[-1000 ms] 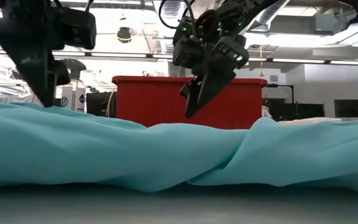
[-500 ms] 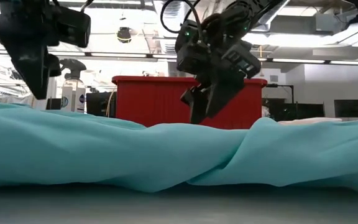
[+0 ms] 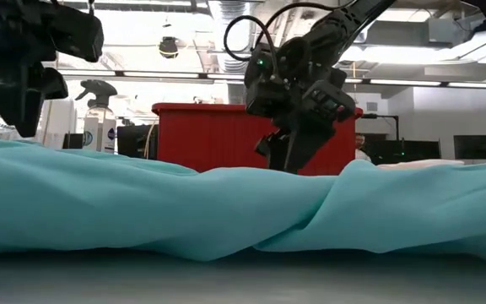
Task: Fold Laundry from Bin
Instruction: Fold the light blue shorts
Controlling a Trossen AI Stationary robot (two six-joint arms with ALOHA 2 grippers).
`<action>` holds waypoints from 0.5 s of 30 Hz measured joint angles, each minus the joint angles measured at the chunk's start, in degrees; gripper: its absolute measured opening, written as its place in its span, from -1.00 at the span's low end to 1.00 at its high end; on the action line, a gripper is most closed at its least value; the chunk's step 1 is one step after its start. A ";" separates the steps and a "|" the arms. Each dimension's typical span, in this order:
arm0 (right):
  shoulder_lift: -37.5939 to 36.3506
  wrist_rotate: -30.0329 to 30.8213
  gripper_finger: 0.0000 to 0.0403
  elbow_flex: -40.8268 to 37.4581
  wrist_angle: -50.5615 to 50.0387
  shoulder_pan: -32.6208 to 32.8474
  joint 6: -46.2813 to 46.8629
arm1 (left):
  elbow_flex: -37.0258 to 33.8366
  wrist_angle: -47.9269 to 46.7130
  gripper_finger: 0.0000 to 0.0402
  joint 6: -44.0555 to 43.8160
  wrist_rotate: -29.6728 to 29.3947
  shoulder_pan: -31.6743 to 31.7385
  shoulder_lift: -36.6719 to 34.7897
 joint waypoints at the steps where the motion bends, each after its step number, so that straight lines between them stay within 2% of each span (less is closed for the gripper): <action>1: 0.00 0.00 0.38 0.00 0.10 0.03 0.00 | -0.01 0.57 -0.25 0.35 0.97 -0.19 0.00; 4: 0.00 0.01 0.38 0.00 0.85 0.00 0.04 | -0.01 1.43 -0.19 1.16 3.72 -0.38 0.00; 6: 0.00 0.00 0.38 0.00 0.99 0.02 0.04 | -0.17 0.98 -0.12 0.55 3.55 -0.38 0.00; 15: 0.00 0.00 0.38 -0.01 0.63 0.02 0.13 | -3.69 4.13 0.36 -4.47 4.11 0.49 0.03</action>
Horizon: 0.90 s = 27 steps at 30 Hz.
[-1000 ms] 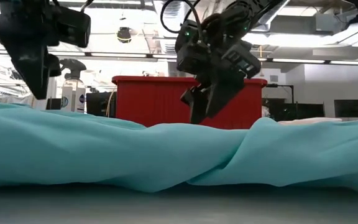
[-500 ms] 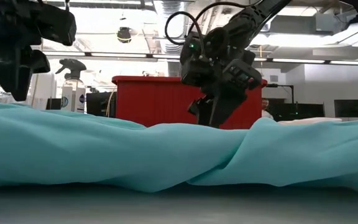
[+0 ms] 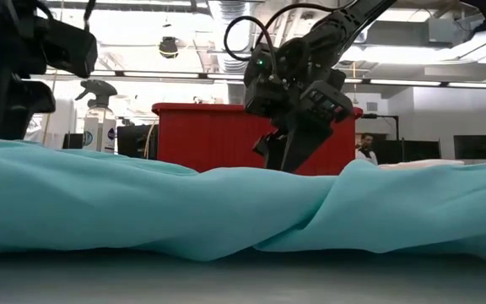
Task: Fold Laundry from Bin
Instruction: Fold the light blue shorts
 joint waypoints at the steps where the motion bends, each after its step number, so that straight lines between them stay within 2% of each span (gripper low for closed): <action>1: 0.00 0.02 0.38 -0.26 0.50 -0.02 0.04 | -0.01 0.24 0.40 -0.10 -0.10 0.00 0.02; 7: 0.02 0.07 0.35 -2.83 1.00 -0.02 0.49 | -0.01 0.51 0.47 -0.26 0.72 -0.01 0.02; 13: 0.02 1.64 0.25 -3.98 1.75 -0.02 0.94 | -0.01 0.51 0.35 0.38 2.33 0.08 0.04; 16: 0.02 3.21 0.09 -3.99 1.87 0.00 1.81 | -0.01 0.69 0.16 0.40 4.30 0.55 0.67; 19: 0.02 3.37 -0.13 -4.00 1.85 -0.04 1.83 | -0.03 1.49 -0.10 1.76 5.02 0.65 0.66; 27: 0.02 3.61 -0.72 -4.06 1.63 -0.04 2.01 | -0.03 -0.02 -0.79 0.99 0.58 0.69 0.65</action>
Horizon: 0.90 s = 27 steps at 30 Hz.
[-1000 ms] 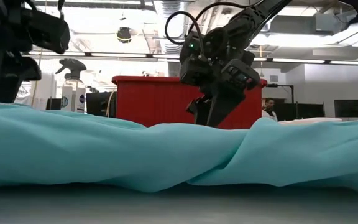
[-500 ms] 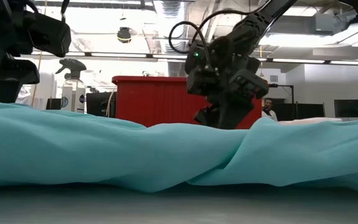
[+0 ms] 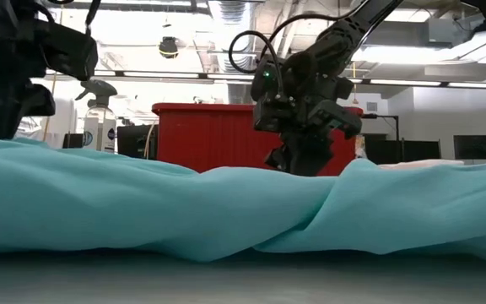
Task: Fold Laundry from Bin
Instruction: Fold the light blue shorts
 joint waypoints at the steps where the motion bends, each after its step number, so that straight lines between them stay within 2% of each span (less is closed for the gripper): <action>1: 0.00 0.00 -0.78 0.00 0.00 0.00 0.00 | 0.00 -0.03 -0.87 0.02 -0.61 0.00 0.00; 4: 0.00 0.00 -0.91 0.00 -0.27 0.00 -0.02 | 0.00 0.57 -0.97 0.71 -0.84 0.00 0.00; 9: 0.00 1.18 -0.91 0.00 -0.37 0.13 0.97 | 0.20 0.23 -1.00 -4.06 -0.81 0.00 0.00; 14: -0.36 1.16 -0.91 0.11 -0.62 0.14 3.27 | 4.19 -2.61 -1.00 -6.43 -0.64 0.00 -0.09; 27: -7.16 1.09 -0.91 6.27 -14.06 0.17 3.52 | 14.91 -12.69 -1.00 -8.51 -6.19 0.07 -0.07</action>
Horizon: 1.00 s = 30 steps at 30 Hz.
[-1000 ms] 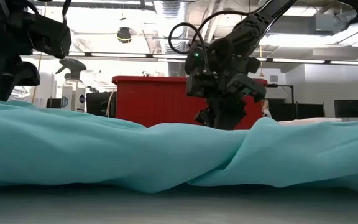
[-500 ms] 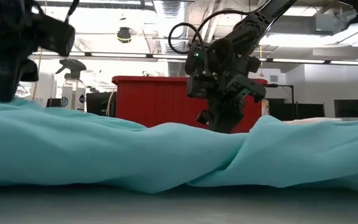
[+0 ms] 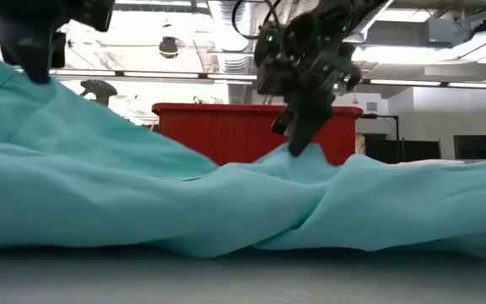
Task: Fold Laundry from Bin
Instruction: Fold the light blue shorts
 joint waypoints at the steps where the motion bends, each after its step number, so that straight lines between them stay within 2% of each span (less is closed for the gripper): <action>1: -0.74 0.11 -0.91 0.00 -0.84 0.00 0.44 | 0.95 -1.07 -1.00 -0.33 -0.52 0.00 0.00; 7: -6.14 0.16 -0.91 0.04 -8.95 0.00 2.94 | 9.61 -8.27 -1.00 -3.29 -3.14 -0.02 0.00; 10: -9.01 4.18 -0.91 0.04 -10.27 0.06 3.69 | 14.13 -13.39 -1.00 -3.75 -10.31 0.00 0.00; 13: -10.65 9.54 -0.91 0.08 -9.33 -0.83 4.42 | 14.94 -18.78 -1.00 -4.12 -16.97 0.97 -0.12; 16: -10.01 11.48 -0.91 -0.10 -9.34 -2.24 4.81 | 12.04 -19.30 -1.00 -2.37 -17.61 3.45 -0.04; 24: -3.62 14.38 -0.91 -1.33 -5.35 -4.90 6.21 | 1.17 -11.88 -1.00 0.62 -20.50 10.64 0.09; 28: -1.63 22.58 -0.91 -1.33 -1.77 -6.27 9.03 | -2.09 -11.69 -1.00 -0.37 -25.12 12.88 0.07; 30: -0.99 23.09 -0.90 -1.33 -0.78 -7.17 8.54 | -3.66 -10.02 -1.00 0.01 -26.41 14.28 0.07</action>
